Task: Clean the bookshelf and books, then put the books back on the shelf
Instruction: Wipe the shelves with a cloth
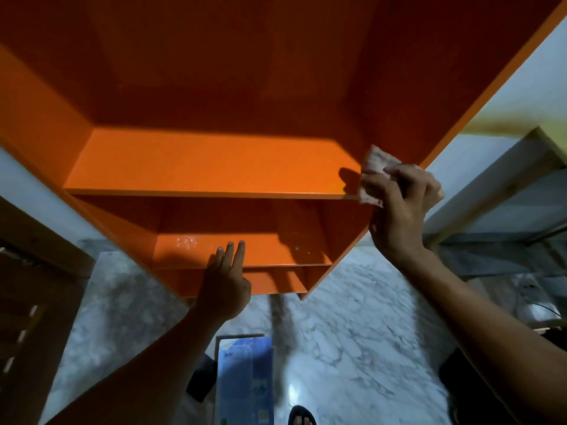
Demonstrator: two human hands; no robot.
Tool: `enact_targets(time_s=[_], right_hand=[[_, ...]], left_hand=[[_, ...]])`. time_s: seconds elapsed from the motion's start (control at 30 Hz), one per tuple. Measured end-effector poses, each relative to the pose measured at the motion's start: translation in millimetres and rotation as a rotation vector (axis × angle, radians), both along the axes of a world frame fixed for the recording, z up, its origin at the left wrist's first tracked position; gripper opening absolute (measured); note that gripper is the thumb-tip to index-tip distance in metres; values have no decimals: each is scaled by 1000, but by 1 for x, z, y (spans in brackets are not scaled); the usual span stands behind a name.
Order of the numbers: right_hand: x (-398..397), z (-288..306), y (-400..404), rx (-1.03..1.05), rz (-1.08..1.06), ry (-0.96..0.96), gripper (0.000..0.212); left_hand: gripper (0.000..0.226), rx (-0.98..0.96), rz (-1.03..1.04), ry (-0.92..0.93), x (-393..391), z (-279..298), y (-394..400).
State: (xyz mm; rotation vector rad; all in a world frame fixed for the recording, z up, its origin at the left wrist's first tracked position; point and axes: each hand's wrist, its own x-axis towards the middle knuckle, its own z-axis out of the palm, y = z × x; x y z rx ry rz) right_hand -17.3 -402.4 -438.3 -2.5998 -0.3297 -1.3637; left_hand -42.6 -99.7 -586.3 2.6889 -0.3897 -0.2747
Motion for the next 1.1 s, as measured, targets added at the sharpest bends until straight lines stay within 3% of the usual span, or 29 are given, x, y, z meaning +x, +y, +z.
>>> enact_targets(time_s=[0.13, 0.2, 0.33, 0.47, 0.57, 0.7, 0.8, 0.9, 1.0, 1.1], right_hand=[[-5, -42, 9, 181, 7, -9, 45], [-11, -63, 12, 293, 109, 54, 45], [-29, -126, 15, 329, -27, 452, 43], [-40, -182, 21, 367, 20, 677, 42], [-35, -199, 33, 517, 58, 785, 43], [3, -205, 45, 642, -111, 737, 52], [31, -217, 56, 596, -199, 732, 57], [42, -238, 58, 354, -265, 873, 56], [25, -263, 64, 120, -232, 970, 54], [14, -265, 62, 74, -127, 918, 56]], left_hand=[[73, 98, 22, 72, 3, -21, -3], [74, 158, 17, 61, 7, -29, -2], [73, 149, 59, 122, 13, -50, 2], [75, 184, 45, 107, 18, -70, 10], [75, 201, 42, 94, 19, -83, 18], [74, 225, 60, 115, 16, -101, 33], [74, 215, 43, 26, 19, -119, 46], [76, 248, 33, -61, 22, -135, 50], [79, 246, 65, -131, 17, -139, 46], [77, 267, 94, -232, 12, -139, 40]])
